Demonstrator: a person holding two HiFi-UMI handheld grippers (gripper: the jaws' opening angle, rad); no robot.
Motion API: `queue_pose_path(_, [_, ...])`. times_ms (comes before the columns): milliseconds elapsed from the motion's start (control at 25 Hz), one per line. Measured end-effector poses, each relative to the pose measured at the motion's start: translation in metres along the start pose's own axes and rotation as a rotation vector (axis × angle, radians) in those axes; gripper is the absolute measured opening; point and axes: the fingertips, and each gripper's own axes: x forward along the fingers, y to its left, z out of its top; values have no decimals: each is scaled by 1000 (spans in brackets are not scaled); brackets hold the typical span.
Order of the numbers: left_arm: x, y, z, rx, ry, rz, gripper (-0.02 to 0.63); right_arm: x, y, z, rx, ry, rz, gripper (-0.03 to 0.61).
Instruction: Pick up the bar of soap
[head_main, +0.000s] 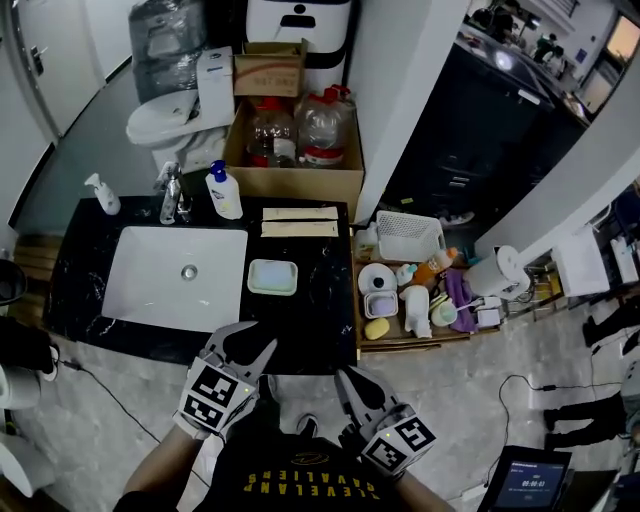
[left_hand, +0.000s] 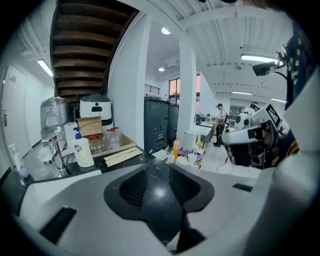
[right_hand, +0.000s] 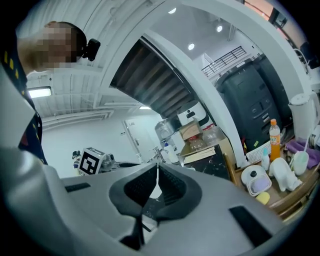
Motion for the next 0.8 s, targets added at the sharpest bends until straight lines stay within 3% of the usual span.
queue_pose_path(280, [43,59,-3,140,108,-66,172,63,-9,8,14,21,-26,20])
queue_pose_path(520, [91,94,-26,301,282,-125,234,94,-20,10,37,20,-83,20])
queue_pose_path(800, [141,115,-63,342,483,-231,287,107,-32,9,64,15,-164,20])
